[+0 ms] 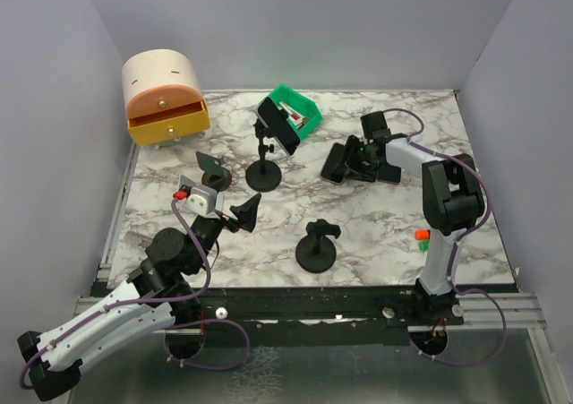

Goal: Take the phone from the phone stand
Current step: Place the phone at the center of the board.

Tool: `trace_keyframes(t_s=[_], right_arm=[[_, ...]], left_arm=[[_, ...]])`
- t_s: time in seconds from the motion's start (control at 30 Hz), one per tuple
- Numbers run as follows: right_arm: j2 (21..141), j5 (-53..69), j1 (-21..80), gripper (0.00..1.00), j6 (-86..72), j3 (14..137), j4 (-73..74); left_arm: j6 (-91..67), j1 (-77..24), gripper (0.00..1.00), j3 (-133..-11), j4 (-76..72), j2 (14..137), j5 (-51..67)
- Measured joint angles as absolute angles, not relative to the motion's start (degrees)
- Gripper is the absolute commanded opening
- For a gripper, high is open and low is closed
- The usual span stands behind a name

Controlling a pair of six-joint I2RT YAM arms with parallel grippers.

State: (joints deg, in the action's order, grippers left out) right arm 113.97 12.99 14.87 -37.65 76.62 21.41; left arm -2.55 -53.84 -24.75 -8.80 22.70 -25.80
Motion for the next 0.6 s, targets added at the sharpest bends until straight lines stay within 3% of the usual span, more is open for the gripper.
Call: trace_keyframes(t_s=[0.33, 0.6], right_arm=[[109.0, 8.0, 14.9, 0.55, -35.4, 75.0, 25.6], [83.5, 4.8, 14.9, 0.53, -33.1, 69.4, 25.1]], left_arm=[[-2.6, -53.8, 0.99, -24.8, -8.8, 22.7, -25.2], [-2.7, -53.8, 0.99, -24.8, -8.8, 22.7, -24.0]])
